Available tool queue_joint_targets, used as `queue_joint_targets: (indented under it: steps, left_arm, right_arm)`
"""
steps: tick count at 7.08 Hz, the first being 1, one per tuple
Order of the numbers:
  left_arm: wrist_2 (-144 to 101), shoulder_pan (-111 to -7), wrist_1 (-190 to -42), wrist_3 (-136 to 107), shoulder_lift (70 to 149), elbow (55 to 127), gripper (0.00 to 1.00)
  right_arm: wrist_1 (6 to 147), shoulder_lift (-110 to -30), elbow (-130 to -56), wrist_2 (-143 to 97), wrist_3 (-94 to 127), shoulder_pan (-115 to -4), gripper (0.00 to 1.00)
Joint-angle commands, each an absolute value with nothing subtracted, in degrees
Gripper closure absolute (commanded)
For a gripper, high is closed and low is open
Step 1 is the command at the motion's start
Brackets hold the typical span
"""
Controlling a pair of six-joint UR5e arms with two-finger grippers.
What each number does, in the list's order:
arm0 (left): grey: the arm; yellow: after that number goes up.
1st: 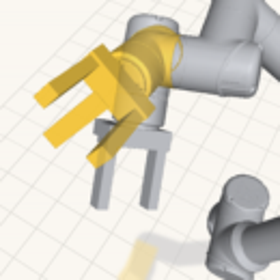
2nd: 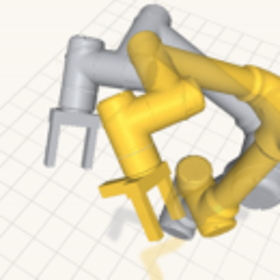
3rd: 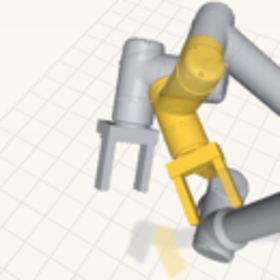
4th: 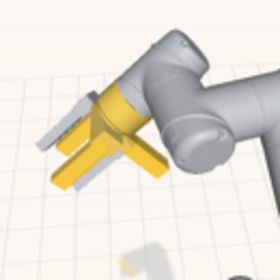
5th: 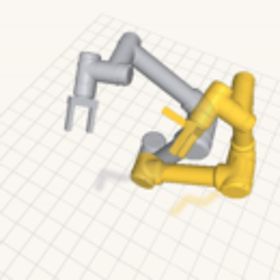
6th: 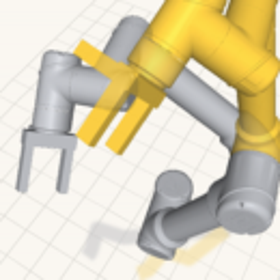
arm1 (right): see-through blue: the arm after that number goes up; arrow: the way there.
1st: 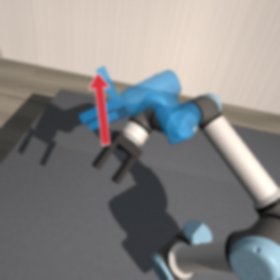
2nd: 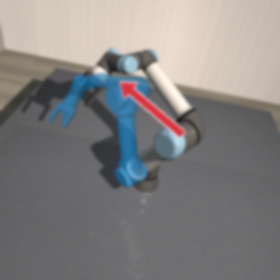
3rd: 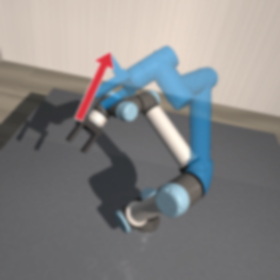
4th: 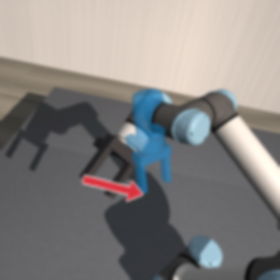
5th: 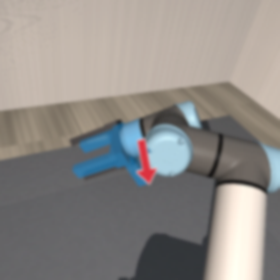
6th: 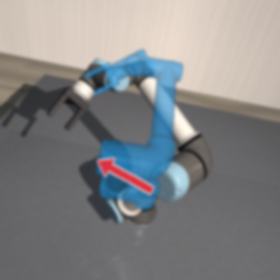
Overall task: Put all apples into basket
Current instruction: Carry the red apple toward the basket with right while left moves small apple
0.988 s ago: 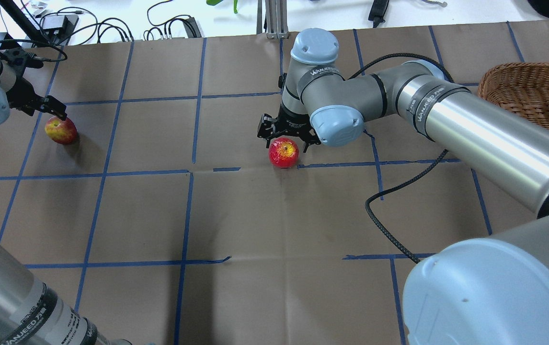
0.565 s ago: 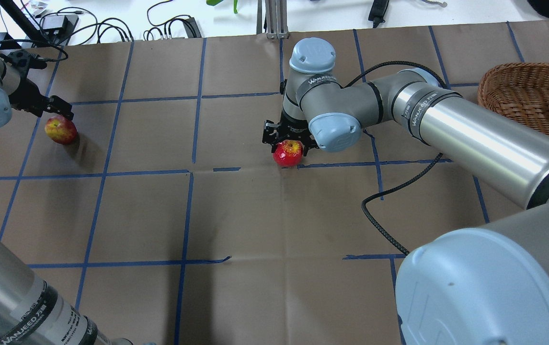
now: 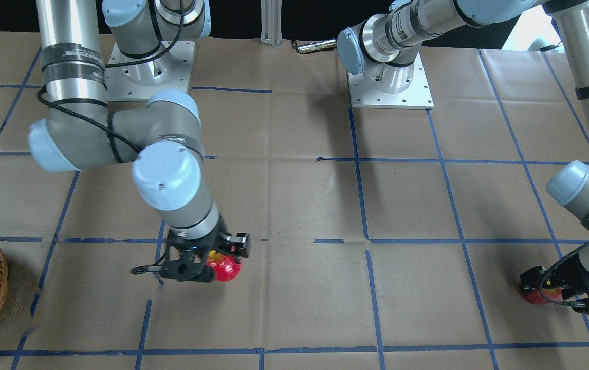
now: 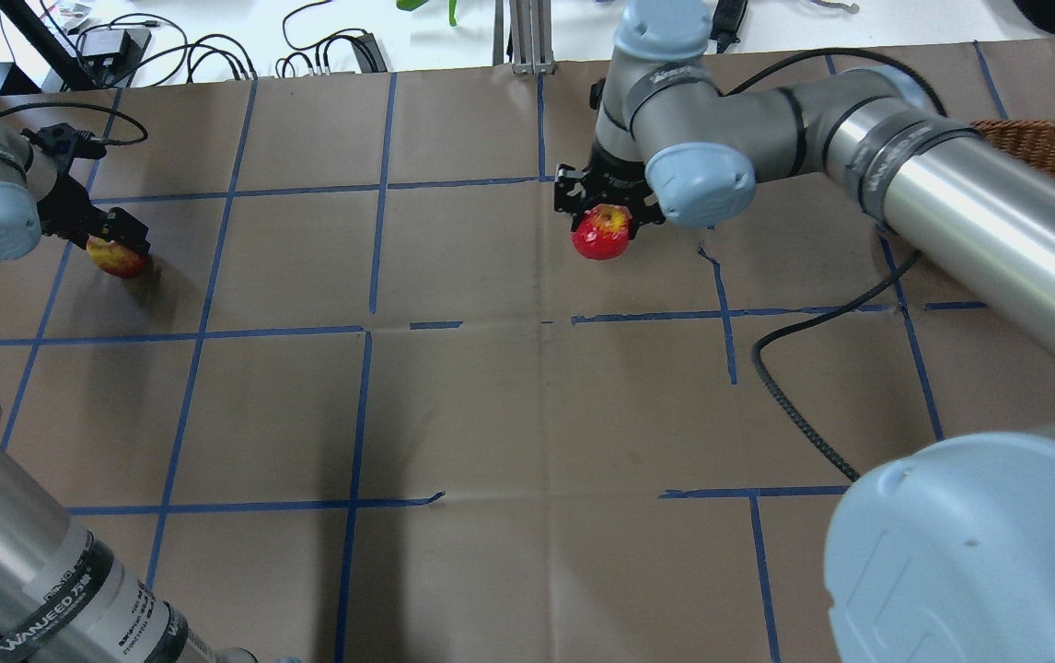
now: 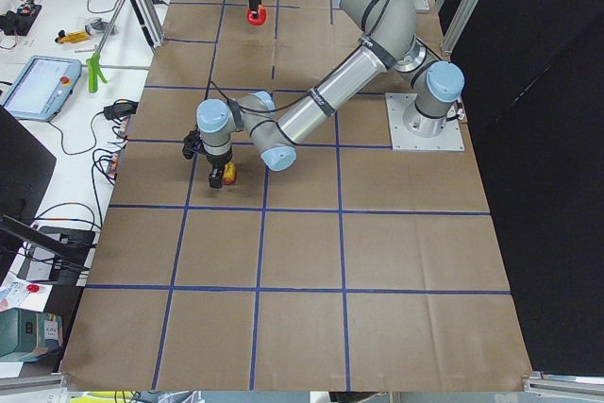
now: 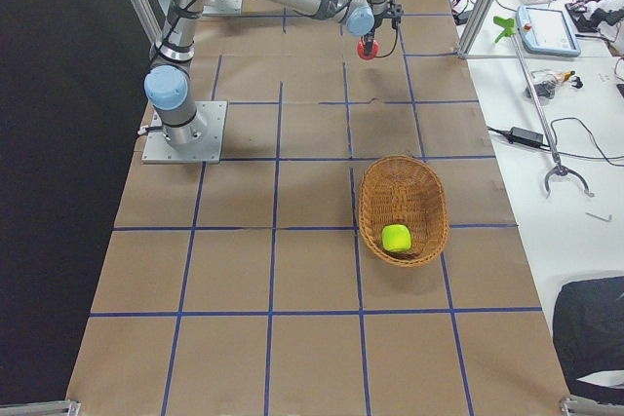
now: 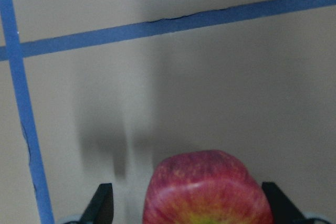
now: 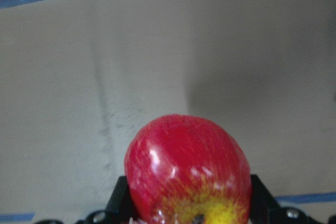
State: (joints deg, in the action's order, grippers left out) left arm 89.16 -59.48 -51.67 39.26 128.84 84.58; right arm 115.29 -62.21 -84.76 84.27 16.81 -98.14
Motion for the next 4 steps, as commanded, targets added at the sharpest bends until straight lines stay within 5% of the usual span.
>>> queue_joint_targets:
  steps: [1,4]
  left_arm:
    - [91.93,-60.46,-55.34,38.76,128.76,83.07,0.55]
    - [91.93,-71.84,-65.42,23.65,120.02,83.06,0.73]
  right_arm:
    - [101.59,-63.63,-76.68,88.12,4.56,-86.63,0.87]
    - [101.33,-62.59,-74.09,99.12,-26.37,-70.98,0.86]
